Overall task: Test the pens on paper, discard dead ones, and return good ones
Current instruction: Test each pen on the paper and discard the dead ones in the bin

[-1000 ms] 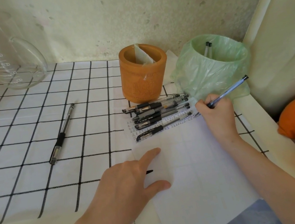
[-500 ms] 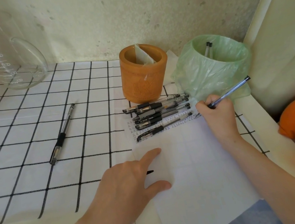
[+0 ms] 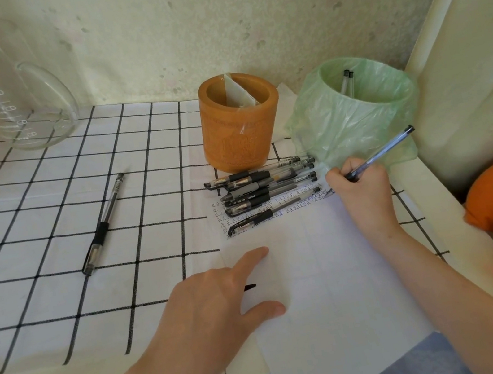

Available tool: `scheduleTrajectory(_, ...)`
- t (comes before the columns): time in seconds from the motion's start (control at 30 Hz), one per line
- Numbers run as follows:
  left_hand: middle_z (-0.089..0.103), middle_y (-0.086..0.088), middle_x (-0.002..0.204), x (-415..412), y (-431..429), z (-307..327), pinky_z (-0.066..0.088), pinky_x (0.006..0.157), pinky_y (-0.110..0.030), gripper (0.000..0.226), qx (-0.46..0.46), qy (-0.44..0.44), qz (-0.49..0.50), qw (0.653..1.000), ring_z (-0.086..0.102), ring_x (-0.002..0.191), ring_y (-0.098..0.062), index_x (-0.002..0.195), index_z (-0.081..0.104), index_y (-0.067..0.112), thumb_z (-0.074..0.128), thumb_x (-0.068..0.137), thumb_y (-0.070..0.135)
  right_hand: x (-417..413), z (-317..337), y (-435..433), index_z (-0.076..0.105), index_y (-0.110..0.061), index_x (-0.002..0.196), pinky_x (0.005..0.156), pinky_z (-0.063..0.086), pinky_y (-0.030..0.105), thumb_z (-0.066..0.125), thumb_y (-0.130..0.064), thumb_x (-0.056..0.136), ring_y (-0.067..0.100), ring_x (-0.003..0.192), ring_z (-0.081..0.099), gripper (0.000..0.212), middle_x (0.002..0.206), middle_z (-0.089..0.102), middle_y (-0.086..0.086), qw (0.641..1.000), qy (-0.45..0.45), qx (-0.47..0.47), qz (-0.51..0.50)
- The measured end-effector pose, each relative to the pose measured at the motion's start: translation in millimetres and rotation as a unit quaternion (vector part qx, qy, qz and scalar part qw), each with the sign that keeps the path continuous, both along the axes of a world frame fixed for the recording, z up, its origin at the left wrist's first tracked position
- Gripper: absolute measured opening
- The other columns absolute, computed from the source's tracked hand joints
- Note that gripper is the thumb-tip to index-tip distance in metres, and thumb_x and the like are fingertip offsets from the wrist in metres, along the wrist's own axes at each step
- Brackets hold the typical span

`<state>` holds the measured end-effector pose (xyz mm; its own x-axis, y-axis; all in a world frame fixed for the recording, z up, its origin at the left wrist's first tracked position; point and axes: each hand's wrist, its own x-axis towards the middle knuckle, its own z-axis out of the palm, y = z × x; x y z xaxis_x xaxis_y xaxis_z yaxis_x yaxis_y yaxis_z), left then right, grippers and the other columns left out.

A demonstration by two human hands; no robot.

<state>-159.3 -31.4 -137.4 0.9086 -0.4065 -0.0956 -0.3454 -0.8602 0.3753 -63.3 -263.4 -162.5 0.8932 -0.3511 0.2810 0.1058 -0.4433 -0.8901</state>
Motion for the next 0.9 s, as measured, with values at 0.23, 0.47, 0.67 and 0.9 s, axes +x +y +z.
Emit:
scheduleTrajectory(0.23, 0.049, 0.013, 0.080, -1, 0, -1, 0.044, 0.077, -0.021, 0.068, 0.005, -0.004, -0.001, 1.000, 0.057, 0.091, -0.007, 0.139, 0.008, 0.051, 0.036, 0.080, 0.072, -1, 0, 0, 0.033, -0.009, 0.057, 0.046, 0.019, 0.017, 0.056, 0.005, 0.079, 0.007, 0.049, 0.020, 0.035, 0.048, 0.023, -0.008, 1.000, 0.003, 0.009, 0.003)
scheduleTrajectory(0.47, 0.048, 0.009, 0.068, 0, 3, 3, 0.042, 0.067, -0.023, 0.054, -0.166, -0.031, 0.050, 0.984, 0.050, 0.067, -0.009, 0.137, 0.020, 0.041, 0.025, 0.086, 0.057, -6, 14, -2, 0.039, -0.015, 0.055, 0.046, 0.028, 0.021, 0.061, -0.008, 0.087, 0.011, 0.043, 0.029, 0.040, 0.040, 0.034, -0.009, 0.994, 0.002, 0.112, -0.012)
scheduleTrajectory(0.67, 0.055, 0.015, 0.089, 9, 3, 11, 0.039, 0.079, -0.009, 0.049, -0.362, 0.043, 0.084, 0.927, 0.051, 0.088, -0.001, 0.137, 0.021, 0.043, 0.036, 0.097, 0.019, -37, 57, 27, 0.059, -0.010, 0.066, 0.039, 0.025, 0.020, 0.052, -0.032, 0.088, 0.013, 0.039, 0.036, 0.033, 0.042, 0.044, 0.000, 0.937, 0.076, 0.296, 0.168)
scheduleTrajectory(0.9, 0.063, 0.019, 0.087, 7, -2, 13, 0.040, 0.073, -0.007, 0.068, -0.400, 0.052, 0.094, 0.910, 0.054, 0.073, -0.007, 0.139, 0.024, 0.043, 0.061, 0.084, 0.025, -58, 57, 55, 0.050, -0.017, 0.058, 0.035, 0.026, 0.017, 0.067, -0.024, 0.080, 0.014, 0.038, 0.040, 0.029, 0.044, 0.049, 0.002, 0.915, 0.147, 0.281, 0.249)
